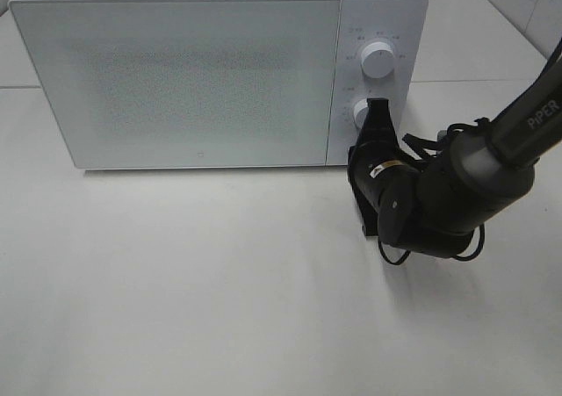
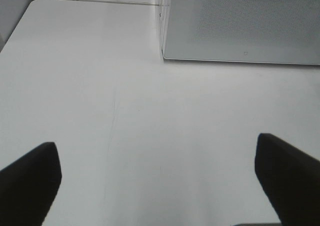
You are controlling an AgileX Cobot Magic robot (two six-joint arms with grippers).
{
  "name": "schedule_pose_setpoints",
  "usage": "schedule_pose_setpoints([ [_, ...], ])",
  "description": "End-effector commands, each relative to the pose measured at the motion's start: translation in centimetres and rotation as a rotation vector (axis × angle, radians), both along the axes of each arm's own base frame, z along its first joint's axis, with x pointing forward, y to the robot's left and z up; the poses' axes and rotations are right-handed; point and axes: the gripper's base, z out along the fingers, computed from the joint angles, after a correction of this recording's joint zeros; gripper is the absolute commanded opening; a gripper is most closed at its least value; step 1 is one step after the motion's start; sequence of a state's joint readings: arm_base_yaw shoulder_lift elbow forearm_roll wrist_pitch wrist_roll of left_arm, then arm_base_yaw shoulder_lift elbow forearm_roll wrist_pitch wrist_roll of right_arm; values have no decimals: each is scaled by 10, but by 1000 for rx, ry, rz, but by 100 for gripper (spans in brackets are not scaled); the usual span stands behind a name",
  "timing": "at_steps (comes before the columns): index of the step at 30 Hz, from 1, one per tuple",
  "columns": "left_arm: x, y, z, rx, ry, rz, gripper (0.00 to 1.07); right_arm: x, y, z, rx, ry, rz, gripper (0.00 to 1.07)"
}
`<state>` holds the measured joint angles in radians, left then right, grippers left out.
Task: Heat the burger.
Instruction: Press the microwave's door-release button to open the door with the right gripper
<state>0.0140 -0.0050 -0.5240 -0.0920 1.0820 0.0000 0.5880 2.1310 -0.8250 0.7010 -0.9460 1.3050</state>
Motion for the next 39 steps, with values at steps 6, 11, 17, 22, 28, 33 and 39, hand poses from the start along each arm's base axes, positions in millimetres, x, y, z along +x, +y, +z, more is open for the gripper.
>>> schedule_pose_setpoints([
  [6, 0, 0, 0, -7, -12, 5, 100, 9, -2, -1, -21, -18, -2, 0],
  [11, 0, 0, 0, -7, -12, 5, 100, 15, -3, 3, -36, -49, -6, 0],
  [17, 0, 0, 0, -7, -12, 5, 100, 19, -2, 6, -35, -68, -18, 0],
  [22, 0, 0, 0, -7, -12, 5, 100, 24, -1, 13, -33, -128, -33, 0],
  [28, 0, 0, 0, -7, -12, 5, 100, 34, 1, 26, -32, -210, -64, 0],
  [33, 0, 0, 0, -7, -12, 5, 100, 46, 1, 25, -40, -262, -85, 0],
  [39, 0, 0, 0, -7, -12, 5, 100, 56, 4, 27, -25, -303, -87, 0],
])
